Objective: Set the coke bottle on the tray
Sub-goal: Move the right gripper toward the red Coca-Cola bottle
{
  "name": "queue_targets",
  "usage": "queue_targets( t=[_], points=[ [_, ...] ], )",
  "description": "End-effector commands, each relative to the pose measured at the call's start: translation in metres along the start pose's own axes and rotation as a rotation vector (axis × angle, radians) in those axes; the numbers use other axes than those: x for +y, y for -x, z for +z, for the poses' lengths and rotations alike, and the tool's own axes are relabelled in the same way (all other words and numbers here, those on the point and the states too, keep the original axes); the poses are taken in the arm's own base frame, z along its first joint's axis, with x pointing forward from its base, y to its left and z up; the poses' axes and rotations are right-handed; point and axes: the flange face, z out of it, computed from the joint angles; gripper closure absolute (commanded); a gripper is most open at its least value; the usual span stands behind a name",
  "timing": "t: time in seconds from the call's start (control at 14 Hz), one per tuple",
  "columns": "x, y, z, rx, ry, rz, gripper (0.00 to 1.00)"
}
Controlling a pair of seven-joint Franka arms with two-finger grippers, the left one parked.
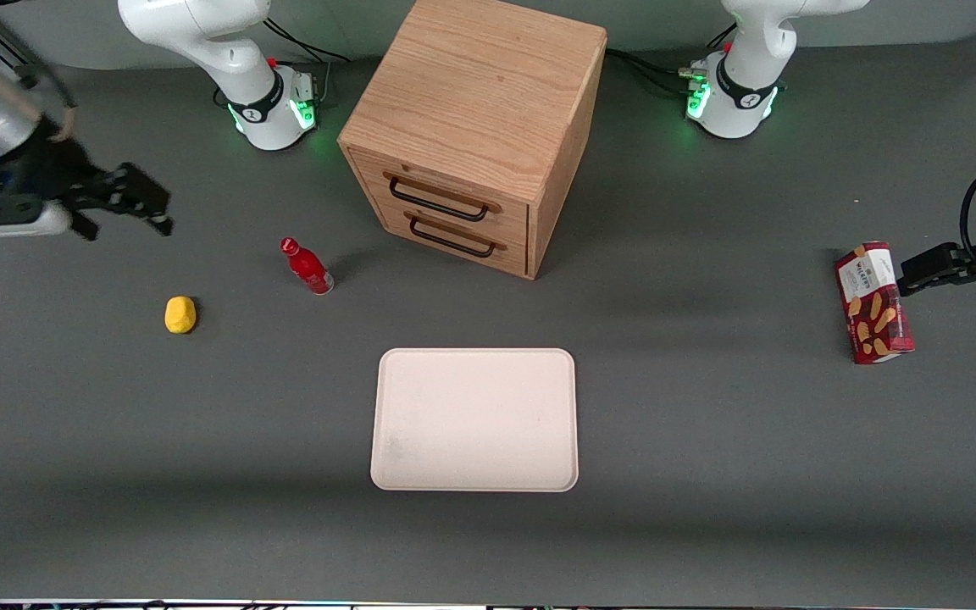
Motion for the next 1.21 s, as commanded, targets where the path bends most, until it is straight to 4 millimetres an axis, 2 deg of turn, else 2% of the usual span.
queue_targets(
  t=[0.0,0.21,0.43,0.57,0.64,0.71,0.86,1.14],
  points=[
    [-0.022,0.038,0.004,-0.029,-0.005,-0.021,0.00],
    [-0.023,0.076,0.018,-0.058,-0.003,-0.051,0.00],
    [0.000,0.102,0.027,-0.087,-0.020,-0.003,0.00],
    [-0.001,0.121,0.029,-0.099,-0.027,0.015,0.00],
    [-0.001,0.126,0.029,-0.101,-0.024,0.054,0.00],
    [-0.011,0.131,0.031,-0.108,-0.021,0.039,0.00],
    [-0.016,0.134,0.039,-0.123,-0.012,0.027,0.00],
    [-0.015,0.131,0.084,-0.119,0.036,0.007,0.00]
  ],
)
